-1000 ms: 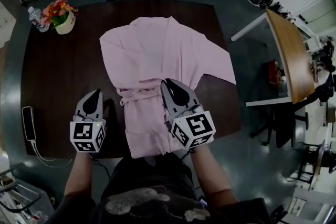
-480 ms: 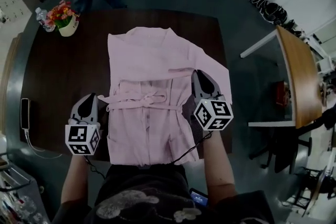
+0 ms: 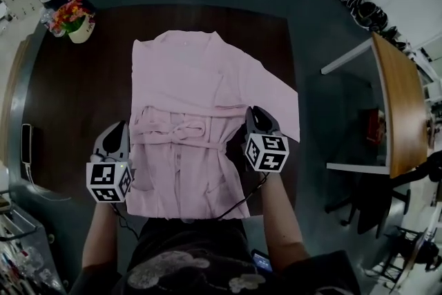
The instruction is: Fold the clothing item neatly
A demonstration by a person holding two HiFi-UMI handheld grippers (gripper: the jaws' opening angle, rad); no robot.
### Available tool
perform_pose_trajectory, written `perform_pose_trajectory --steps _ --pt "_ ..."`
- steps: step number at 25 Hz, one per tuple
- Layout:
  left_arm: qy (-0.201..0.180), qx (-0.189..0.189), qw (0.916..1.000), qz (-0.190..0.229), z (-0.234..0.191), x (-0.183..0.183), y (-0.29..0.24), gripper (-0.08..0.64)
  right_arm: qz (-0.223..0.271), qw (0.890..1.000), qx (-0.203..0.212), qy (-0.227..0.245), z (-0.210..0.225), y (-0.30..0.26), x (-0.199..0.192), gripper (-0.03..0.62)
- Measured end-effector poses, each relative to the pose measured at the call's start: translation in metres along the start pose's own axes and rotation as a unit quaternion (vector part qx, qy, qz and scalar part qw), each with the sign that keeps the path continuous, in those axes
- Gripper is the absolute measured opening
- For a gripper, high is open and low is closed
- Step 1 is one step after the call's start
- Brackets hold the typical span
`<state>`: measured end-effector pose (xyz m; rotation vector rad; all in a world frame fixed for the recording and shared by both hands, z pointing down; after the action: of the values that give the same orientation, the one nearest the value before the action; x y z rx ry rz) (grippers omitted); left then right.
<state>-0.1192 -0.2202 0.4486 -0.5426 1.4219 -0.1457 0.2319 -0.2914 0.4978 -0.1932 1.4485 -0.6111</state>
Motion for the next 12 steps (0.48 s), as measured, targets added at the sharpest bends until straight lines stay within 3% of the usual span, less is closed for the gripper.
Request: perform_pose_trajectory --steps 3,8,12 --pt "0.002 -0.004 1.0 0.0 0.005 0.002 -0.003 0.009 0.006 1.0 -0.005 0.031 0.003 0.013 0.007 0.051" --pt "0.005 -0.007 0.9999 0.006 0.011 0.004 -0.005 0.009 -0.051 0.988 0.088 0.117 -0.039 -0.002 -0.002 0.052" --pt "0.014 -0.005 0.9999 0.008 0.011 0.005 -0.006 0.009 -0.092 0.98 0.123 0.129 -0.073 -0.033 -0.017 0.109"
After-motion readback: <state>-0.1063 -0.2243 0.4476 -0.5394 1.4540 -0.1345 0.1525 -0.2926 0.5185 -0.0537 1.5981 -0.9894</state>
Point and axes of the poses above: the fingertips, and each gripper's own axes: y backward along the fingers, z to its right, x out of its top, the point moved 1 cm from there along y, backward along the fingers, and after that the axes turned 3 degrees about -y, right-handed, at the moved point
